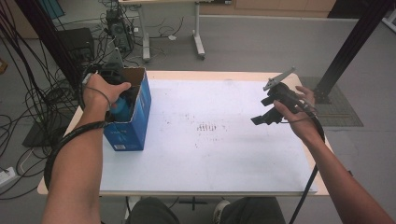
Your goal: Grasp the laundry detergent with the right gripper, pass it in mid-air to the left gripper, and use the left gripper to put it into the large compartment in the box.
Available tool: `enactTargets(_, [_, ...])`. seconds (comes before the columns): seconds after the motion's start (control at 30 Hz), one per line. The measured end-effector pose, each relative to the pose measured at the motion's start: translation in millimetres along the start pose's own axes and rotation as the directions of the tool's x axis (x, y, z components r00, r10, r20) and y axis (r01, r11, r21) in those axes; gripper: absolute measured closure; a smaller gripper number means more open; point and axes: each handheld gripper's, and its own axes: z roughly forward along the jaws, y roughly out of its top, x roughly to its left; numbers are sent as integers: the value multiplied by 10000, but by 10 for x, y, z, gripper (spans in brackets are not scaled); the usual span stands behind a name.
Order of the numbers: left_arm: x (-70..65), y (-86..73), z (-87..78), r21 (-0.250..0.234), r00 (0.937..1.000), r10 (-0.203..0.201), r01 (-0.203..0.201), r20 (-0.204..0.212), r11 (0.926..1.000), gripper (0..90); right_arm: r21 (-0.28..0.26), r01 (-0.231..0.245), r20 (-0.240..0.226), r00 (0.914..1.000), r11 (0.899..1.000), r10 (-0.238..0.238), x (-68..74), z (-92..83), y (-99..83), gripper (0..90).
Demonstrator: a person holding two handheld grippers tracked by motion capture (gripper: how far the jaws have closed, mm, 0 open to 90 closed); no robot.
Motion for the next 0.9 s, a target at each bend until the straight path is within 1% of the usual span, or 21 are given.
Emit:
enactTargets(0.03, [-6, 1, 14, 8, 10000, 29, -29, -29, 10000, 357, -77, -74, 3, 10000, 9999, 74, -2, -5, -4, 40])
enactTargets(0.07, [-8, 1, 22, 33, 10000, 57, -57, -21, 10000, 357, -21, -110, -133, 9999, 9999, 109, -14, -8, -8, 42])
enactTargets(0.13, [-17, 0, 48, 35, 9999, 105, -105, 32, 9999, 357, 16, -119, 6, 9999, 9999, 119, -16, -9, -16, 42])
enactTargets(0.2, [-24, -2, 85, 83, 9998, 119, -120, 127, 9999, 357, 78, -114, -81, 9999, 9999, 115, -23, -8, -23, 42])
enactTargets(0.27, [-33, -2, 105, 33, 9998, 148, -148, 96, 9999, 357, 102, -132, -41, 9999, 9999, 132, -28, -7, -30, 42])
enactTargets(0.33, [-36, 7, 102, 26, 9998, 151, -151, 89, 9999, 357, 154, -119, -92, 9999, 9998, 121, -31, -8, -32, 42])
enactTargets(0.4, [-38, 11, 105, 62, 9998, 175, -176, 88, 9998, 357, 111, -140, -1, 9999, 9998, 140, -34, -15, -35, 42])
enactTargets(0.47, [-41, 11, 111, 26, 9998, 193, -193, 73, 9998, 357, 98, -166, -19, 9999, 9998, 167, -37, -18, -36, 42])
enactTargets(0.5, [-42, 10, 113, 13, 9998, 205, -205, 69, 9998, 357, 63, -158, 106, 9998, 9999, 157, -37, -20, -37, 42])
enactTargets(0.57, [-44, 12, 116, -9, 9998, 205, -205, 68, 9998, 357, 75, -173, 56, 9998, 9998, 173, -40, -18, -38, 42])
enactTargets(0.63, [-44, 16, 118, -4, 9998, 211, -211, 70, 9998, 356, 88, -162, 137, 9998, 9998, 161, -40, -16, -39, 42])
enactTargets(0.7, [-47, 17, 122, -15, 9998, 180, -179, 88, 9998, 356, 106, -190, 77, 9998, 9998, 189, -45, -14, -39, 42])
enactTargets(0.77, [-47, 20, 124, -6, 9997, 213, -213, 89, 9998, 355, 108, -215, 159, 9996, 9997, 213, -46, -16, -41, 42])
enactTargets(0.9, [-51, 28, 129, -21, 9997, 224, -224, 83, 9997, 355, 157, -257, 144, 9996, 9995, 255, -50, -17, -45, 42])
